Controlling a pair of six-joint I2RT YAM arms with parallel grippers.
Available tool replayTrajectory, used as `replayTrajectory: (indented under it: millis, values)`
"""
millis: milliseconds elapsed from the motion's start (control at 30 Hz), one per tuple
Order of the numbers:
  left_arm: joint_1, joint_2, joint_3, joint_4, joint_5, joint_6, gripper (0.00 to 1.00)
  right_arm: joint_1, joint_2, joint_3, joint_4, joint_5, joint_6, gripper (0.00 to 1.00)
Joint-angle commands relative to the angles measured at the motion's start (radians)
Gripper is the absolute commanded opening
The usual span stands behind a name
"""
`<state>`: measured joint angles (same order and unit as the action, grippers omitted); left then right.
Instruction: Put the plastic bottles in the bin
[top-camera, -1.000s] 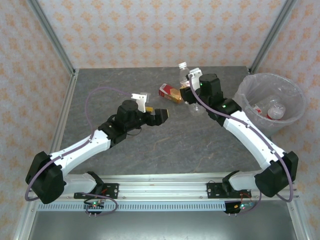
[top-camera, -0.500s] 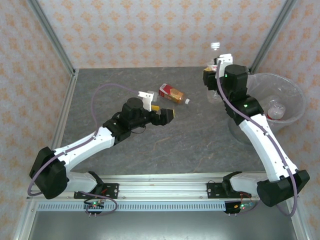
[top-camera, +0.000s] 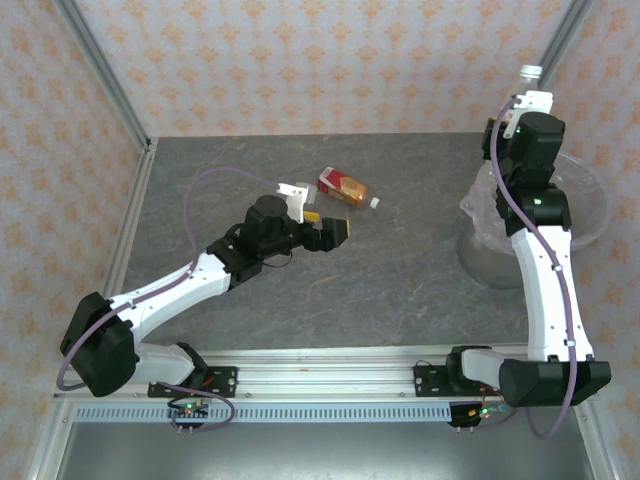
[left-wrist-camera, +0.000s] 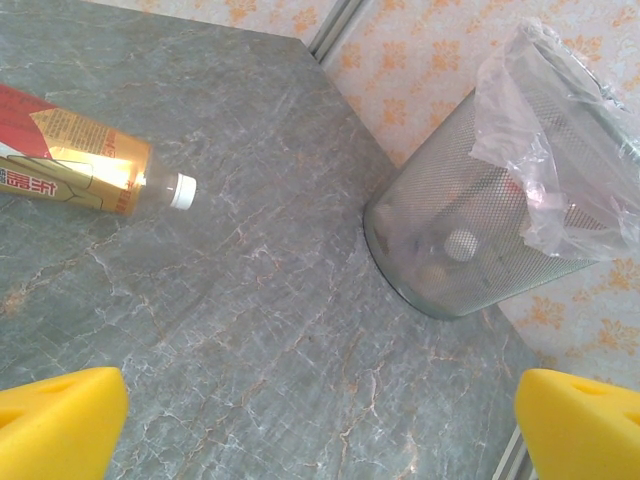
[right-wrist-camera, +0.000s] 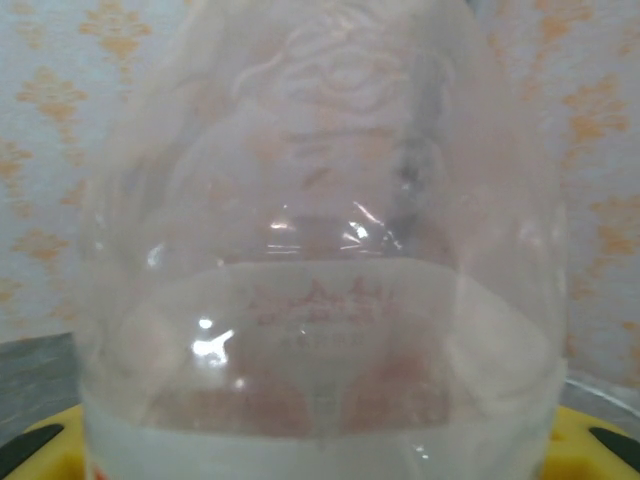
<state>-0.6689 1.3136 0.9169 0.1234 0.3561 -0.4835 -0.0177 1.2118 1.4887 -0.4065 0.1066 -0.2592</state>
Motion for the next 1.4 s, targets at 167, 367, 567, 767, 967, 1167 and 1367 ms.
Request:
replayTrajectory:
  millis: [167,367,567,767,967,1167,1367]
  values:
    - [-0.009,-0.010,0.021,0.000,0.008,0.033,1.00,-0.098,0.023,-0.012,-0.012,0.188,-0.142,0.45]
    - [-0.009,0.019,0.061,-0.020,0.032,0.047,1.00,-0.174,0.035,-0.067,0.038,0.203,-0.163,0.46]
    - [-0.009,0.035,0.081,-0.035,0.038,0.059,1.00,-0.238,0.018,-0.162,0.128,0.164,-0.188,0.48]
    - [-0.009,0.035,0.078,-0.039,0.035,0.054,1.00,-0.257,0.015,-0.265,0.191,0.146,-0.273,0.48]
    - [-0.010,0.032,0.068,-0.042,0.024,0.051,1.00,-0.259,0.023,-0.340,0.242,0.148,-0.284,0.49]
    - [-0.008,0.030,0.067,-0.048,0.018,0.053,1.00,-0.259,0.010,-0.393,0.298,0.161,-0.297,0.61]
    - [-0.009,0.030,0.063,-0.049,0.010,0.051,1.00,-0.258,0.003,-0.413,0.301,0.208,-0.327,0.67]
